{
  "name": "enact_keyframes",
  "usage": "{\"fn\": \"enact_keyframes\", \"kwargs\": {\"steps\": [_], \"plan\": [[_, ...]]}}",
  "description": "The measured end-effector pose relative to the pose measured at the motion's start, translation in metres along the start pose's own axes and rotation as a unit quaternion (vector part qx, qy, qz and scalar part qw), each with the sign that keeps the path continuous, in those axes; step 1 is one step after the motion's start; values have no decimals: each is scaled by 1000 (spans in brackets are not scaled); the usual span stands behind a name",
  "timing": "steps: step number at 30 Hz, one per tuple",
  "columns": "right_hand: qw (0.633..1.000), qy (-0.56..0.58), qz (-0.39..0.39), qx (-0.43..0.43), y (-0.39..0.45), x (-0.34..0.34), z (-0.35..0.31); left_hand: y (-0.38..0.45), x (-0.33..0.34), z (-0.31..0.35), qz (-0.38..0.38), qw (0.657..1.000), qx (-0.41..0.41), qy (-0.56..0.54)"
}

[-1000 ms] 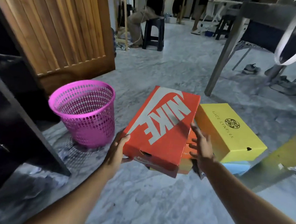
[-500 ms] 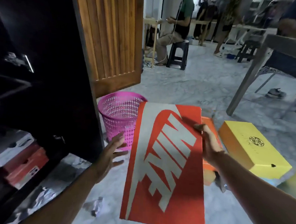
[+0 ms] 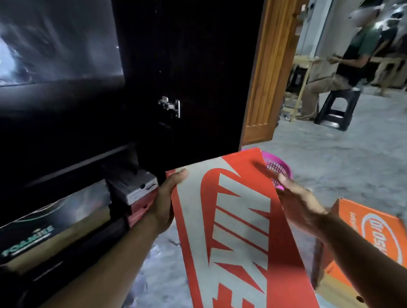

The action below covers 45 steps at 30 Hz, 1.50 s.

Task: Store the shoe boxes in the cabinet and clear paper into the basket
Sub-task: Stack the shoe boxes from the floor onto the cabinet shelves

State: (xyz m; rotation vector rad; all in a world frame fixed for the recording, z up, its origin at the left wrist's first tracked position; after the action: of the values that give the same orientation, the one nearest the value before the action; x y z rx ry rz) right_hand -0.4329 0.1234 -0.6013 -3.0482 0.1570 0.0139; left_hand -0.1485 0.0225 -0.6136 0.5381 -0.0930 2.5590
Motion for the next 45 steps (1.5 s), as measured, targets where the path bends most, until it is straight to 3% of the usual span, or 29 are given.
{"fn": "enact_keyframes", "kwargs": {"steps": [4, 6, 11, 16, 21, 29, 34, 37, 39, 42, 43, 45], "plan": [[999, -23, -14, 40, 24, 33, -1, -8, -82, 37, 194, 976, 89, -30], [999, 10, -3, 45, 27, 41, 6, -18, -99, 60, 233, 962, 128, -56], [996, 52, -67, 41, 39, 93, 25, -47, -111, 122, 248, 938, 230, -78], [981, 70, -183, -14, 67, 180, 5, -57, -140, 142, 395, 867, 266, -145], [993, 35, -107, -21, 119, 237, -23, -68, -166, 160, 478, 800, 303, -200], [998, 25, -59, -8, 196, 299, -66, -77, -208, 164, 574, 742, 285, -197], [997, 45, -65, -26, 220, 318, -74, -80, -229, 151, 622, 737, 232, -129], [993, 30, -101, -49, 226, 325, -77, -84, -228, 142, 678, 706, 196, -57], [990, 28, -126, -63, 232, 330, -73, -87, -208, 130, 710, 662, 235, 50], [987, 18, -139, -78, 241, 341, -66, -86, -157, 119, 639, 582, 414, 283], [988, 8, -132, -80, 245, 345, -66, -78, -147, 122, 593, 568, 445, 356], [991, -20, -105, -86, 250, 351, -70, -53, -138, 145, 522, 566, 430, 471]]}}
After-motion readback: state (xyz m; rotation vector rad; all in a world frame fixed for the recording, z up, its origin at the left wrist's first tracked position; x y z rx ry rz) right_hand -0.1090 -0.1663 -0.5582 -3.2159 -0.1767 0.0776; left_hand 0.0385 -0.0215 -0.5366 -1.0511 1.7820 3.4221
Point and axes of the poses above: each hand's wrist, its own y-axis towards the middle knuckle, its own x-axis out of the palm, z = x × y, the point moved 3 cm from there along y, towards the middle knuckle, and after that the axes turned 8 degrees about -y, right-handed, at the moved point
